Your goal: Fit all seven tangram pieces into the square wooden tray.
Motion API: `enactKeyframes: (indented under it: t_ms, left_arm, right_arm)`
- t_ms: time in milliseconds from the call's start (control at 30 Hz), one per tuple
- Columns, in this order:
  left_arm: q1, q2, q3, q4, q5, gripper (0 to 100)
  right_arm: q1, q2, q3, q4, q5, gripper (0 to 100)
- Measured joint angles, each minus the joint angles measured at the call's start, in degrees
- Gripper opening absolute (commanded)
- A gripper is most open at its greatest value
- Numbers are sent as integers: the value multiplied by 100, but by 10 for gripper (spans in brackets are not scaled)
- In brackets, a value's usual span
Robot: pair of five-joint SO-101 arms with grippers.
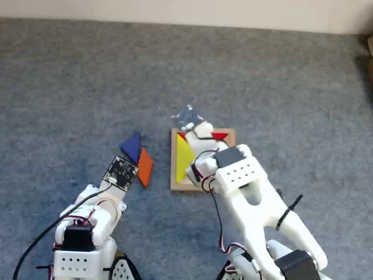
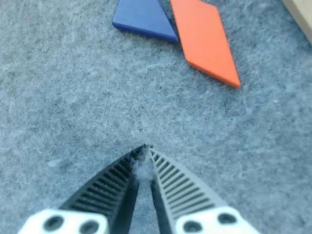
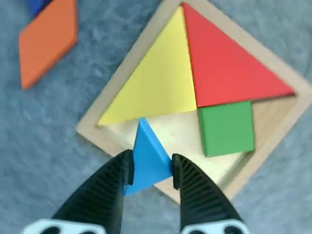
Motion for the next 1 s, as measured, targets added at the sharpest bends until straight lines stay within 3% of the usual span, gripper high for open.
enactKeyframes:
  t_ms: [300,400,667,833,1000]
  left_arm:
    - [0,0,0,0,0,6]
    - [0,0,0,0,0,6]
    - [0,0,0,0,0,6]
    - [0,0,0,0,0,6]
    - [0,0,0,0,0,6]
  right_arm:
    - [44,0,0,0,3051,11]
    - [44,0,0,0,3701,11]
    - [44,0,0,0,3965,21]
    - [44,0,0,0,3965,124]
    - [44,0,0,-26,3965,136]
